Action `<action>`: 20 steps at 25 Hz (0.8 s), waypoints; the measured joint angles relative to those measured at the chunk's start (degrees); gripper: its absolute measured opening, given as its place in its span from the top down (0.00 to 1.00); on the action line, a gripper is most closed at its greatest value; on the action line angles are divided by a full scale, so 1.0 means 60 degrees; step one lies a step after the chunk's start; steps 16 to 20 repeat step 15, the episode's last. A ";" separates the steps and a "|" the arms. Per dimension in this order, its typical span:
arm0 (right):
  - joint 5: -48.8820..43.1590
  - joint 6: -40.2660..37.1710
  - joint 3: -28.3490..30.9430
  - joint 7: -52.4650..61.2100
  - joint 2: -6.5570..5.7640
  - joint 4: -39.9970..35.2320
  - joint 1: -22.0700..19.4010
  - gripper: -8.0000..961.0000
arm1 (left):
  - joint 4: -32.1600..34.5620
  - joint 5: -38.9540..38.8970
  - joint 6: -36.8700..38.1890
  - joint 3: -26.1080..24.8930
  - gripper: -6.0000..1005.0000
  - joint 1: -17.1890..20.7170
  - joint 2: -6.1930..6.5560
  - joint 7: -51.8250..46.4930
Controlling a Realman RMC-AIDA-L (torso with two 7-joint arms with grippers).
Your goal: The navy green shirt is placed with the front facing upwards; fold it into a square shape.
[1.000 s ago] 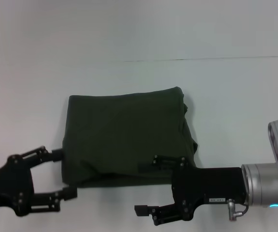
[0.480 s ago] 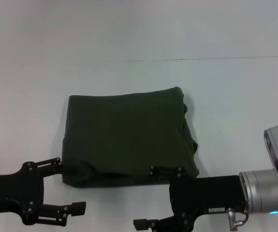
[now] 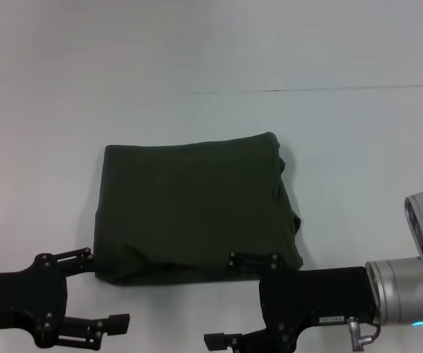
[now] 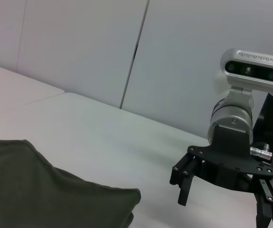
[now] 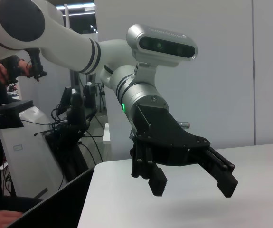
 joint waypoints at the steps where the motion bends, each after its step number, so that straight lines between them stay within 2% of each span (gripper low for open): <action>1: 0.0001 0.0000 0.0001 0.0008 0.0000 0.0000 0.0000 0.05 | -0.0001 0.0001 -0.0004 -0.0002 0.05 0.0000 -0.0001 0.0004; 20: 0.0052 0.0042 0.0019 0.0059 -0.0014 0.0000 -0.0058 0.05 | -0.0004 -0.0004 -0.0009 -0.0065 0.05 0.0016 -0.0001 0.0111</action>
